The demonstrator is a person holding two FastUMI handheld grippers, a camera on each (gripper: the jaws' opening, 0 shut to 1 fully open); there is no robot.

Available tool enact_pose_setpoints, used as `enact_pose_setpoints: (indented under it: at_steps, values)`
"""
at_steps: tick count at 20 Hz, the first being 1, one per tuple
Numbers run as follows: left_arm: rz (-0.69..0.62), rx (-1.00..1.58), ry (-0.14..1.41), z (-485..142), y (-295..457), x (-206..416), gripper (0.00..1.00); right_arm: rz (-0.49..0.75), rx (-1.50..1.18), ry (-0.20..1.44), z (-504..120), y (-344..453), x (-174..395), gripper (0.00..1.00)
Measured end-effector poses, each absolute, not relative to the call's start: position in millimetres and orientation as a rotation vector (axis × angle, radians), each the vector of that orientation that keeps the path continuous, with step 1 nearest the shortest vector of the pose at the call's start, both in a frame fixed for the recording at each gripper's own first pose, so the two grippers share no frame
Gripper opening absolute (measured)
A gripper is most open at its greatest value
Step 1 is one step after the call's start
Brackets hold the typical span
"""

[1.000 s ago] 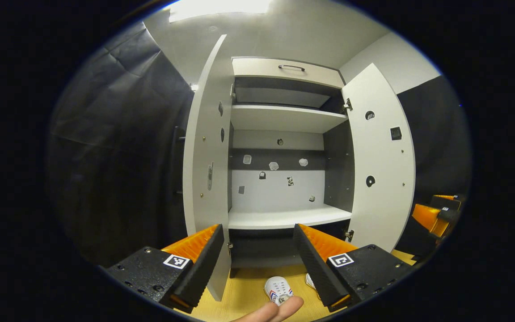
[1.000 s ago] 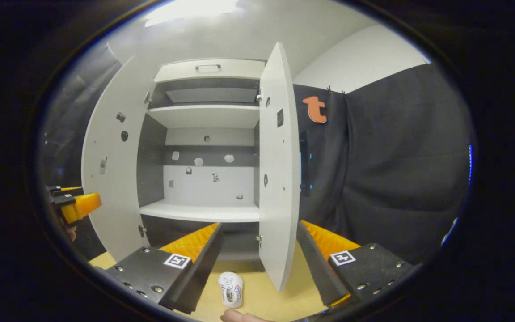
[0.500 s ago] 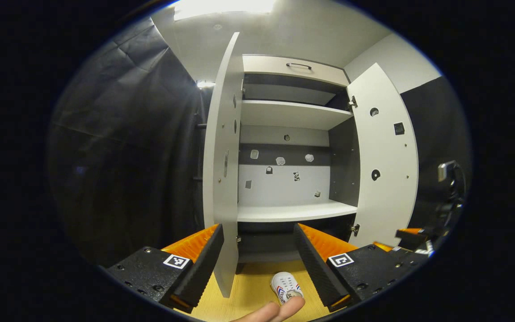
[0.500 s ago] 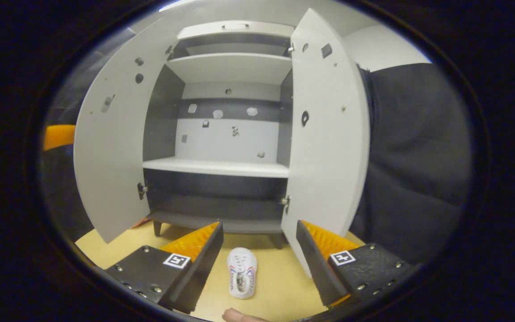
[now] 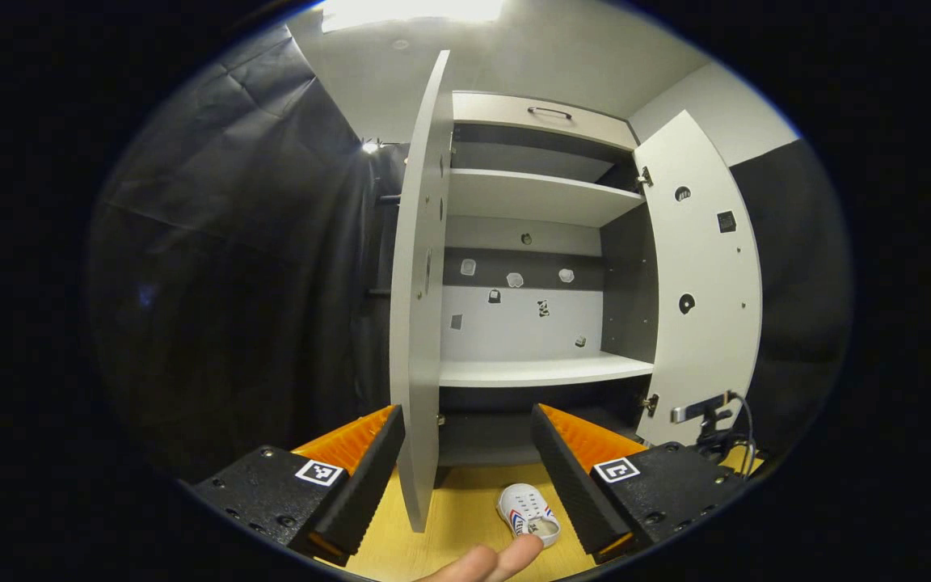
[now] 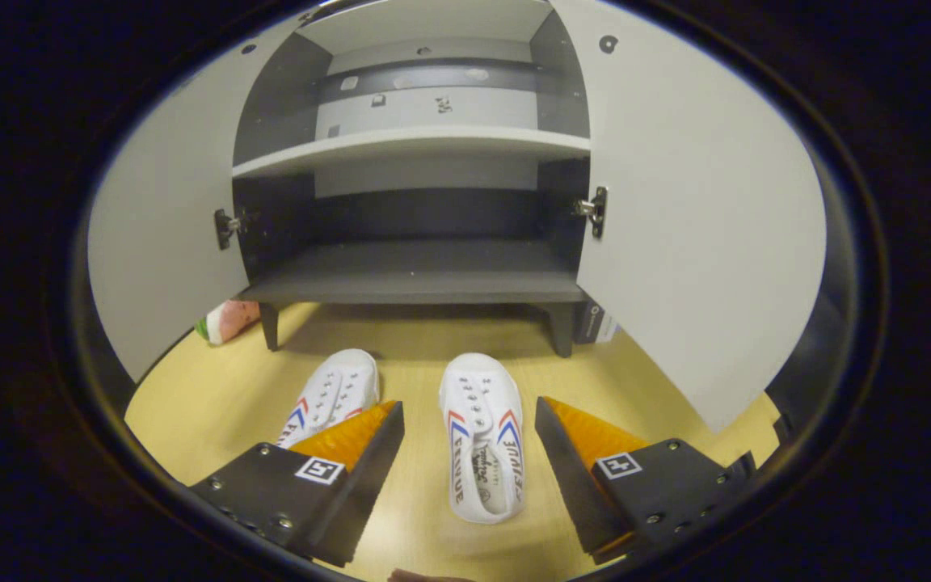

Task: Grab one shoe with the right hand and put it into the shoe cabinet, grab the other shoe with the left hand and put it into the shoe cabinet; then close the right door with the right hand and the left door with the left hand.

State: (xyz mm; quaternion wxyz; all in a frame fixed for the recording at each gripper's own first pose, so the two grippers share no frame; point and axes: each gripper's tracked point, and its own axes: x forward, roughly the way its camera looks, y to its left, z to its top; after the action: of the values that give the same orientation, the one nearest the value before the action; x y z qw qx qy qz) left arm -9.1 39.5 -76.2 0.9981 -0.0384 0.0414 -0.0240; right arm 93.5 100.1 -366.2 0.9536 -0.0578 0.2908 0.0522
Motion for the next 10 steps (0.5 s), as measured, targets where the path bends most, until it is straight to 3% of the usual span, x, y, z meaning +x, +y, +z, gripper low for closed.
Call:
enact_pose_setpoints:
  at_steps: [3, 5, 8, 10]
  values:
    - [-0.046, -0.081, 0.100, -82.6, 43.1, -7.0, 0.97, 0.099, -0.092, 0.667, -396.9, 103.5, 92.1, 0.92]
    - [-0.047, -0.084, 0.106, -85.0, 44.4, -6.4, 0.97, 0.094, -0.068, 0.700, -408.7, 106.4, 91.2, 0.77]
    - [-0.050, -0.085, 0.106, -86.8, 46.8, -7.2, 0.97, 0.084, -0.062, 0.733, -425.1, 107.5, 93.7, 0.66]
    - [-0.056, -0.085, 0.107, -87.0, 46.8, -8.2, 0.97, 0.102, -0.035, 0.748, -432.3, 115.4, 98.3, 0.64]
